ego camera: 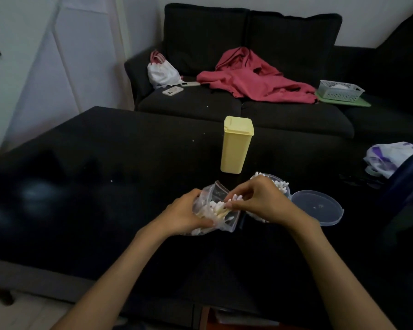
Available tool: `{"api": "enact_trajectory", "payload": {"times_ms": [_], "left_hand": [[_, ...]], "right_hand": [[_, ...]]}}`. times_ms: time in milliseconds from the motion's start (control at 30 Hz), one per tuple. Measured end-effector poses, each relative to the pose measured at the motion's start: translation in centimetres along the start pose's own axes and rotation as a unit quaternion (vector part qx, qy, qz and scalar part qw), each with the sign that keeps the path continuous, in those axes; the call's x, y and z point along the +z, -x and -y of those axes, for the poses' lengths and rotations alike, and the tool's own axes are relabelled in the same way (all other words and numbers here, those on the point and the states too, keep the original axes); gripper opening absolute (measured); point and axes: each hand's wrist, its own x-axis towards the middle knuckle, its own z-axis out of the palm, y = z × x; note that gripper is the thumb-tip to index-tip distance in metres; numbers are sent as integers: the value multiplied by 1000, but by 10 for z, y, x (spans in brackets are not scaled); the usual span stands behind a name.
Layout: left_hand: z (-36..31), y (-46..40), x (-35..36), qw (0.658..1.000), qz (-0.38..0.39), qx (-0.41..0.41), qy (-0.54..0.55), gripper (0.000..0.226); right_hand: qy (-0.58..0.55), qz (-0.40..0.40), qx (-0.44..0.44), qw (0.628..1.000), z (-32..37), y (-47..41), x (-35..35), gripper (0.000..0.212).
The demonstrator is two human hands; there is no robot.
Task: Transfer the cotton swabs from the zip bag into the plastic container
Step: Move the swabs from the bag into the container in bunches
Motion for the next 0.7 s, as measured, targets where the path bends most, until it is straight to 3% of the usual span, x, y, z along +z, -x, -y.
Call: {"api": "enact_trajectory", "payload": {"times_ms": [333,700], "left_hand": [[0,-2,-1,1000,16,-9,4,61],[2,-1,-4,999,-30,-1,-34,64]], "right_hand": [[-80,-10,30,996,-1,9,-22,9],[-209,-66,94,971,3,9,-28,12]]}}
